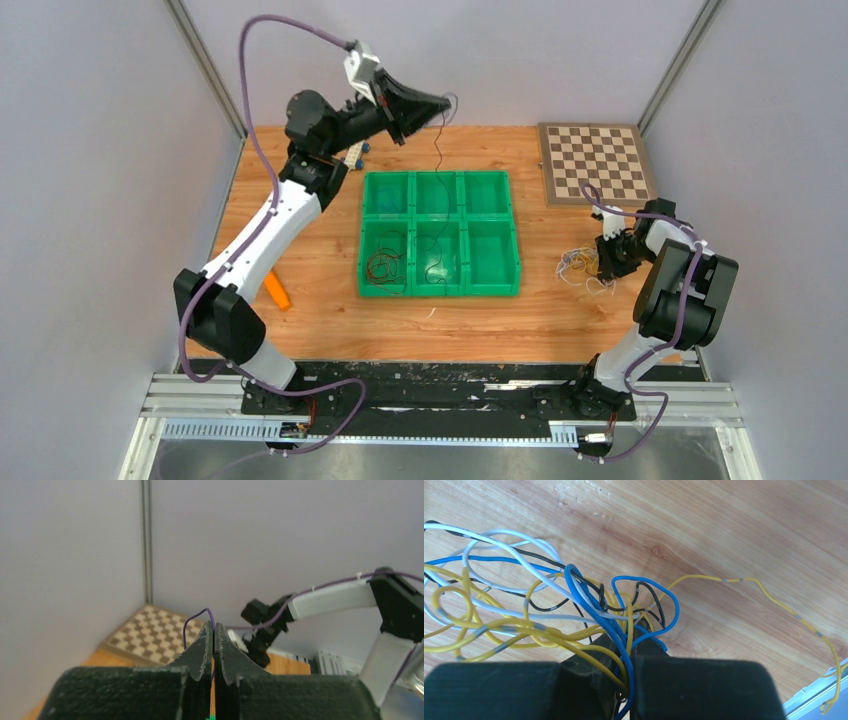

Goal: Untangle the cables

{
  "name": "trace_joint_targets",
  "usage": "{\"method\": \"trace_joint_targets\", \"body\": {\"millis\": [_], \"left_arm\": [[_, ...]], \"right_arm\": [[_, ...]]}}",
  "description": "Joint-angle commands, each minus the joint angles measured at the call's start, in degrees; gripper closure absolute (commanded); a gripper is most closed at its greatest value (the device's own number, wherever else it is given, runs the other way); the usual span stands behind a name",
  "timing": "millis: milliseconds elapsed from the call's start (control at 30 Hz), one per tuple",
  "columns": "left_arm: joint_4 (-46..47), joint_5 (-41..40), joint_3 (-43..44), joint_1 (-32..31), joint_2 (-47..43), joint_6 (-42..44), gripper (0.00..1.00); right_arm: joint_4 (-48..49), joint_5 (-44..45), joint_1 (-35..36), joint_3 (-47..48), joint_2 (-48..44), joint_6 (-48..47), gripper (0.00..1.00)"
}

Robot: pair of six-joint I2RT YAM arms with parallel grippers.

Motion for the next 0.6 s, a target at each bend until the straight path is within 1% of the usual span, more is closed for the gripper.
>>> {"method": "trace_joint_targets", "body": {"millis": [0,33,167,267,333,367,400,433,467,500,567], "left_arm": [[1.2,3.6,-10.4,-0.9,-4.9,2.0,1.00],[1.5,4.0,-14.3,-1.0,-5.4,1.7,1.00],[1.1,4.5,-25.0,-2.8,-9.0,2.9,1.00],[-0.1,3.5,-31.1,-3.6,-10.8,5.2,1.00],[-3.1,2.9,-36.2,-3.6,-11.6,8.2,1.00],[-4.2,2.8,-37.1,-3.7,-12.0,11.9,1.00],[-8.1,2.3,-38.4,-3.9,-12.6,14.3,1.00],[-10.8,1.7,-38.6,-4.7,-12.7,20.5,1.00],[-15.9,0.6,-38.8,-5.1,-12.6,23.5,1.00],[-17.6,0.2,-39.0,-5.8,-12.3,28.6,1.00],[-21.1,-1.1,-39.6,-6.7,-11.0,32.8,1.00]], "right_arm": [[0.8,-1.2,0.2,0.4,0.8,-0.5,0.93],[0.8,-1.1,0.2,0.5,0.8,-0.5,0.93],[0.8,-1.1,0.2,0.4,0.9,-0.5,0.93],[0.9,-1.1,0.2,0.4,0.9,-0.4,0.93],[0.8,-1.0,0.2,0.2,0.6,-0.6,0.93],[0.8,-0.9,0.2,0.1,0.5,-0.6,0.93],[0.8,-0.7,0.2,-0.1,0.3,-0.8,0.93],[0.8,-0.7,0.2,-0.3,0.2,-1.0,0.93],[0.8,-0.7,0.2,-0.5,0.2,-1.0,0.93],[0.8,-0.6,0.2,-0.5,0.2,-1.1,0.93],[0.8,-0.8,0.2,-0.6,0.2,-0.9,0.93]]}}
